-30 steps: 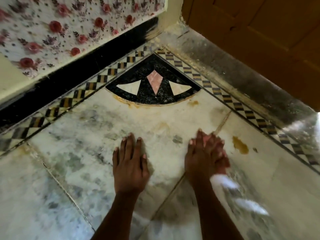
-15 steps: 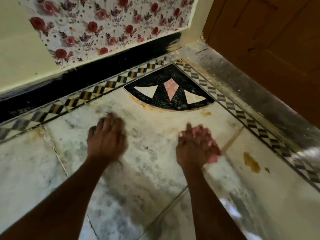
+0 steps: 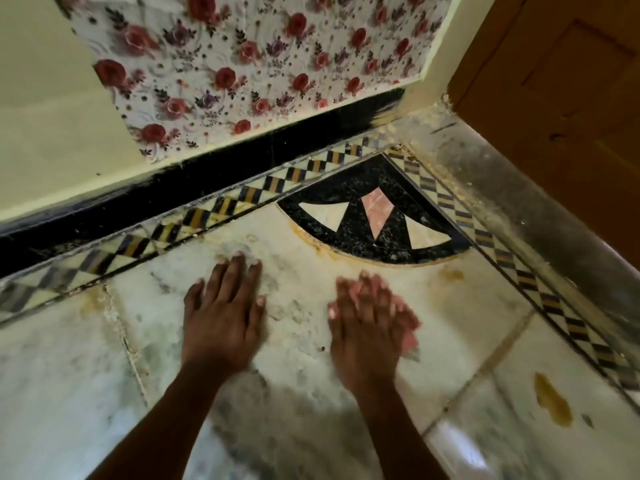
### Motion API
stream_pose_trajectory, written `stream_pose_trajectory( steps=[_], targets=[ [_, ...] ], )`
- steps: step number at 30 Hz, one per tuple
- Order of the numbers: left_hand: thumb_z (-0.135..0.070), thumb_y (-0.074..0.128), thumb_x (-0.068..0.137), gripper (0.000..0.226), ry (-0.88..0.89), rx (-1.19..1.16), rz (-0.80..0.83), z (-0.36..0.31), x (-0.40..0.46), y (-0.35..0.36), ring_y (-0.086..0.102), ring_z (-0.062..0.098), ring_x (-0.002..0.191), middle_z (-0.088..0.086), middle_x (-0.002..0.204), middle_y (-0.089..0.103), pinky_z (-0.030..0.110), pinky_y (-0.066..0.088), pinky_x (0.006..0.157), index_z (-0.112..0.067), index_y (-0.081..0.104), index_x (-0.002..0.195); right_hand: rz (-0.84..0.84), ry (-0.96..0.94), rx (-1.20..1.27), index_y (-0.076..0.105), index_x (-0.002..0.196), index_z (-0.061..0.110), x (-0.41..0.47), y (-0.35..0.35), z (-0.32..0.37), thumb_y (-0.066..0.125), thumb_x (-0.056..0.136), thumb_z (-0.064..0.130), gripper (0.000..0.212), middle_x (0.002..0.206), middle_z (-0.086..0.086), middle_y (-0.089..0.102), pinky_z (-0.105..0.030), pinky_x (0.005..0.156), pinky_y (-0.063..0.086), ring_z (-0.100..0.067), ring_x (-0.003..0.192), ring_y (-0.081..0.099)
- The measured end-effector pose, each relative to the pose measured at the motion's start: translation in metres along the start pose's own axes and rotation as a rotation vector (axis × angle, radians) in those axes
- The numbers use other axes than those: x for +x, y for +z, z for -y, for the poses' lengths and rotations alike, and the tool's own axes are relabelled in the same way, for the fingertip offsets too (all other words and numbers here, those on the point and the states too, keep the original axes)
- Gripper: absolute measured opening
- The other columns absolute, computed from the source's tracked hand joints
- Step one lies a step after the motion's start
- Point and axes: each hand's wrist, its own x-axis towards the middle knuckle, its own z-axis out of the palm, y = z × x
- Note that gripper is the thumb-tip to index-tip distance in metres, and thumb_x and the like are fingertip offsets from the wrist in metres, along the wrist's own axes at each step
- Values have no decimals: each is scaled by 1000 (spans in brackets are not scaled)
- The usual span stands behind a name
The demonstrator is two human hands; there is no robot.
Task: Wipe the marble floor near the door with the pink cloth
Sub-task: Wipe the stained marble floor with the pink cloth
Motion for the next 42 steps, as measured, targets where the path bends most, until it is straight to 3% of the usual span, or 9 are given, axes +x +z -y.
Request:
stream_pose_trajectory(
  steps=[3, 8, 11, 16, 22, 26, 30, 37, 42],
  targets=[
    [-54, 18, 108, 65, -3, -9, 26, 1, 5, -6, 12, 22, 167, -5, 181, 5, 53, 22, 127, -39, 10, 171, -57, -57, -6, 28, 167, 44, -50, -9, -13, 35, 111, 53, 57, 180, 0, 15, -56, 132, 11, -26, 167, 10],
    [-52, 21, 109, 65, -18, 10, 26, 0, 5, -4, 14, 22, 167, -4, 181, 8, 52, 22, 126, -36, 14, 171, -30, 451, 42, 20, 170, 37, 49, 3, 8, 32, 109, 54, 64, 181, -9, 7, -69, 127, 8, -42, 165, 1],
    [-52, 23, 109, 65, 2, 4, 9, 0, 3, -3, 16, 24, 166, -3, 181, 10, 53, 22, 125, -35, 17, 171, 119, 226, 32, -7, 169, 41, 97, 12, 45, 20, 111, 58, 66, 179, -5, -20, -69, 128, -5, -39, 162, -23],
    [-51, 27, 107, 66, -15, 16, 55, 0, 6, -8, 22, 27, 165, -1, 181, 15, 54, 26, 122, -33, 22, 170, 110, -357, -31, 19, 169, 44, 5, -7, 23, 27, 113, 56, 57, 181, 4, 8, -58, 132, 9, -27, 168, 2],
    [-51, 26, 108, 65, -14, -20, 29, 1, 4, -4, 15, 22, 167, -5, 181, 10, 54, 23, 125, -37, 17, 171, 87, 357, 44, 1, 169, 43, 119, -6, 11, 10, 109, 62, 64, 181, -4, -9, -68, 127, -8, -36, 165, -14],
    [-53, 27, 108, 64, -30, -15, 1, 3, 5, 1, 13, 18, 167, -7, 181, 9, 52, 23, 127, -40, 18, 170, 160, -114, -17, -3, 169, 43, 149, 9, 59, 12, 111, 59, 62, 178, 0, -18, -66, 129, -4, -31, 162, -24],
    [-53, 29, 107, 65, -28, -10, 11, 0, 7, -3, 16, 21, 166, -6, 181, 10, 52, 25, 126, -38, 19, 170, 79, -473, -58, 19, 169, 42, 66, 2, 24, 22, 114, 56, 57, 180, 7, 7, -59, 131, 13, -21, 167, 0],
    [-54, 24, 108, 64, -27, -24, 5, 3, 6, 1, 7, 17, 167, -7, 181, 6, 51, 21, 128, -40, 15, 170, 72, 343, 50, 6, 170, 41, 185, -3, 11, 12, 109, 60, 65, 181, -6, -3, -68, 128, 3, -37, 166, -7],
    [-53, 26, 108, 65, -39, -6, 10, 2, 7, -1, 10, 18, 167, -7, 181, 7, 52, 23, 128, -39, 17, 170, 200, -217, -56, -1, 168, 46, 176, 8, 75, 18, 112, 58, 61, 179, 0, -14, -65, 128, -7, -31, 165, -18]
  ],
)
